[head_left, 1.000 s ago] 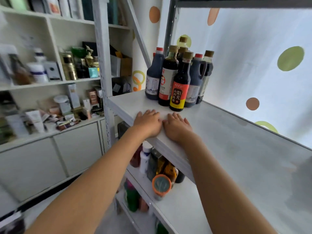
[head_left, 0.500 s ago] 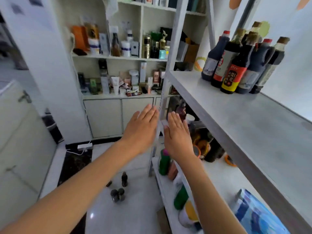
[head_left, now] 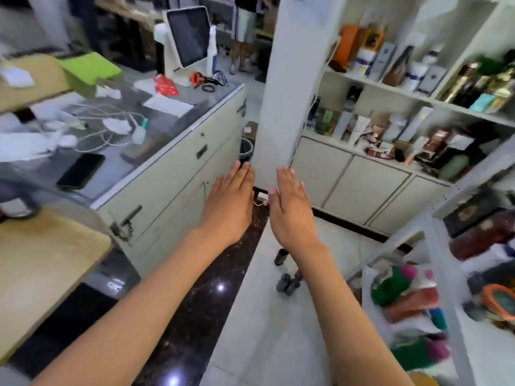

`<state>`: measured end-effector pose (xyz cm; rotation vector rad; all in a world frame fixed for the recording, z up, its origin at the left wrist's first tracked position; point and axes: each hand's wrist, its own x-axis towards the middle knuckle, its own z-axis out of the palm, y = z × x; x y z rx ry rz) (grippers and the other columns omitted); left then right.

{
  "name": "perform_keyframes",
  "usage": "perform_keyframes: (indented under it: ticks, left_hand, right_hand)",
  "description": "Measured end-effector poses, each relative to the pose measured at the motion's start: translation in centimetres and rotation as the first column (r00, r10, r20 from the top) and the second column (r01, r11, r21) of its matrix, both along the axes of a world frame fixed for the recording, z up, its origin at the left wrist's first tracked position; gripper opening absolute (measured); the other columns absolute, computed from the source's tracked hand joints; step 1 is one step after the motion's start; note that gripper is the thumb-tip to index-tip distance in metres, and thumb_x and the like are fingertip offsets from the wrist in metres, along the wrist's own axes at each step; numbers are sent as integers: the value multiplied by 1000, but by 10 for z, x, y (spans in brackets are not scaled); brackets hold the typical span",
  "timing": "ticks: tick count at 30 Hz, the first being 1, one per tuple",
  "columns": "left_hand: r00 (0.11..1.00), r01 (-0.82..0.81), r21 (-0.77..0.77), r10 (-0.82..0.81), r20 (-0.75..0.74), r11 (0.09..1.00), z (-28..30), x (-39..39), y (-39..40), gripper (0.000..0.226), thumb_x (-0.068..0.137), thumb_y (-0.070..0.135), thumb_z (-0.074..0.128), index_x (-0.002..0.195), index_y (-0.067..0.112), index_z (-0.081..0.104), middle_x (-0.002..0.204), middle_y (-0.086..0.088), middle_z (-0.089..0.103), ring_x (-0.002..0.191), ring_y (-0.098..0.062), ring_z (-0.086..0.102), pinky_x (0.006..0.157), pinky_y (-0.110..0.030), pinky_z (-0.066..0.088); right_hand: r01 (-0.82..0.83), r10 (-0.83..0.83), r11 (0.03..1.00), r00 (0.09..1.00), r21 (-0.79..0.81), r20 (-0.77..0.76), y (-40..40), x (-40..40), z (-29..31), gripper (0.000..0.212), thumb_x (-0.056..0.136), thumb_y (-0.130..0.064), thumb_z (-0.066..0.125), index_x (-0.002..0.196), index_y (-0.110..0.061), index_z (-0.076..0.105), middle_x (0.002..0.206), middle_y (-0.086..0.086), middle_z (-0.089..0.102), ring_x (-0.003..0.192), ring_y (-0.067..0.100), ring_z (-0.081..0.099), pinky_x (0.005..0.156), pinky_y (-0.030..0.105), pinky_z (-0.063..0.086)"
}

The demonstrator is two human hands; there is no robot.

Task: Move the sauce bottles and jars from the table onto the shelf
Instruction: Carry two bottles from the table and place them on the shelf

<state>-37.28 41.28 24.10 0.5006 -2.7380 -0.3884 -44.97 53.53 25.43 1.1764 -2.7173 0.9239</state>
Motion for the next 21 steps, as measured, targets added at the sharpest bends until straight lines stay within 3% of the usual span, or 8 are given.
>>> perform_keyframes:
  ticks: [4,6,8,13,21]
  left_hand:
    - [973,-218,215,229,-24,952,-38,94,-77,53,105,30,21,154,12,9,163,-3,7,150,-15,-1,122,-35,7]
    - [946,-295,302,323,-44,907,-52,140,-112,54,105,30,21,154,11,11,162,-4,9,150,-15,0,122,-33,6]
    - [910,-370,338,411,-57,865,-62,182,-149,53,105,29,21,154,11,11,162,-3,8,149,-14,0,122,-35,6]
    - [810,-531,364,584,-47,766,-85,270,-230,53,105,30,24,153,10,15,162,-5,12,150,-15,2,122,-33,8]
    - [657,-663,450,753,-33,598,-107,340,-319,50,105,30,28,152,12,25,160,-3,22,149,-15,9,120,-30,12]
  right_hand:
    - [-196,196,981,975,-7,108,-103,78,-29,52,107,-26,35,155,-8,26,162,7,23,152,15,12,125,37,10]
    - [-302,296,953,945,25,141,-154,118,-41,53,107,-26,35,155,-8,24,163,8,21,152,14,11,125,32,5]
    - [-389,380,921,913,34,151,-203,157,-48,52,107,-26,34,155,-9,23,163,8,21,151,14,12,123,27,3]
    - [-536,525,844,831,10,183,-302,235,-64,52,107,-26,35,155,-10,23,163,6,20,151,14,12,124,35,10]
    - [-646,607,764,724,11,328,-401,282,-95,52,107,-30,36,155,-13,27,162,2,25,150,12,16,120,24,10]
